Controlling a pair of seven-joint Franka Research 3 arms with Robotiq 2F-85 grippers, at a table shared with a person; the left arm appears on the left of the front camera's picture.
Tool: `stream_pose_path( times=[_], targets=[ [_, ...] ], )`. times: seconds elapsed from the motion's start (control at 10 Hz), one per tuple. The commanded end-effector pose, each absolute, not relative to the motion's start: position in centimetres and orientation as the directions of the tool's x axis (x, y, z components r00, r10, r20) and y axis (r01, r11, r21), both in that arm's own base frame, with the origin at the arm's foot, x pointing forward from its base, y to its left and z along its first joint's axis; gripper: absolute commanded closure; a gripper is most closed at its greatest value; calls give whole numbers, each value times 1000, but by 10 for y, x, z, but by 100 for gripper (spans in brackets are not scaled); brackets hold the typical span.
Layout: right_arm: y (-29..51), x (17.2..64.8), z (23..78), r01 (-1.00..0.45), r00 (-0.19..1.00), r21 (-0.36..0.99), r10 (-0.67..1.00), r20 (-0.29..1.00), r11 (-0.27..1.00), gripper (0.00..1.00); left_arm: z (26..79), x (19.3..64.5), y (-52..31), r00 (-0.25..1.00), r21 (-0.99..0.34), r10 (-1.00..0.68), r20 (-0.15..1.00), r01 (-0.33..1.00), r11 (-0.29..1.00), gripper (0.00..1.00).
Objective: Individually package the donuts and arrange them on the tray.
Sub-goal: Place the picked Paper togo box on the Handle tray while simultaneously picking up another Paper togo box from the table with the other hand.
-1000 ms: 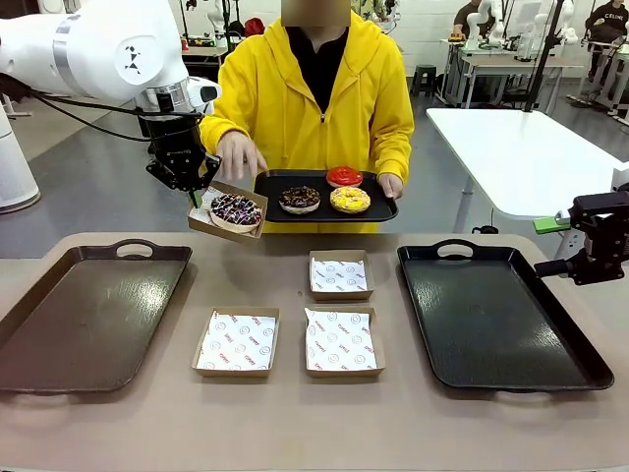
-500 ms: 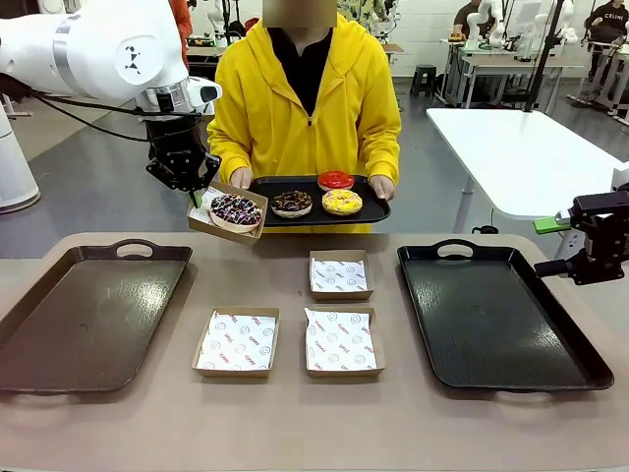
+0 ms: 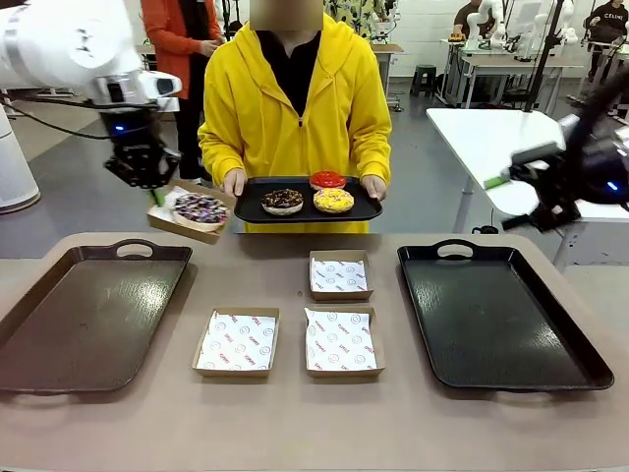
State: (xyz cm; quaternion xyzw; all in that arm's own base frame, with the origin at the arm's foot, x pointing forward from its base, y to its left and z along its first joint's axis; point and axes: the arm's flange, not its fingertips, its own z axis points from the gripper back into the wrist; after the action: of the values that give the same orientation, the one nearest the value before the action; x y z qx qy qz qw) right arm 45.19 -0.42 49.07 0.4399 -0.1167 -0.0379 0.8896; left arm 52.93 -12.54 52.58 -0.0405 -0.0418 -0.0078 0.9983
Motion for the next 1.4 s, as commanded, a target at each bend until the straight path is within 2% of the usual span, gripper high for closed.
stream_pose_path(
  times=[0.0, 0.2, 0.6, 0.8, 0.9, 1.0, 1.3],
  targets=[
    [25, 502, 505, 29, 982, 692, -149, 114, 721, 0, 524, 505, -92, 999, -116, 9, 53, -2, 993, 99],
    [73, 539, 501, 30, 982, 586, -133, 134, 810, 0, 514, 500, -57, 998, -79, 39, 39, -36, 996, 99],
    [157, 570, 465, 2, 987, 457, -75, 142, 889, 0, 492, 502, -10, 995, -46, 81, 58, -78, 996, 99],
    [170, 567, 458, -21, 990, 472, -48, 134, 881, 0, 486, 507, 0, 994, -27, 83, 71, -82, 996, 99],
    [161, 556, 462, -36, 993, 533, -32, 118, 845, 0, 493, 504, -8, 994, -49, 106, 33, -105, 993, 99],
    [171, 562, 453, -37, 990, 474, -32, 136, 880, 0, 493, 504, -8, 994, -49, 106, 33, -105, 993, 99],
    [171, 562, 453, -37, 990, 474, -32, 136, 880, 0, 493, 504, -8, 994, -49, 106, 33, -105, 993, 99]
  ],
)
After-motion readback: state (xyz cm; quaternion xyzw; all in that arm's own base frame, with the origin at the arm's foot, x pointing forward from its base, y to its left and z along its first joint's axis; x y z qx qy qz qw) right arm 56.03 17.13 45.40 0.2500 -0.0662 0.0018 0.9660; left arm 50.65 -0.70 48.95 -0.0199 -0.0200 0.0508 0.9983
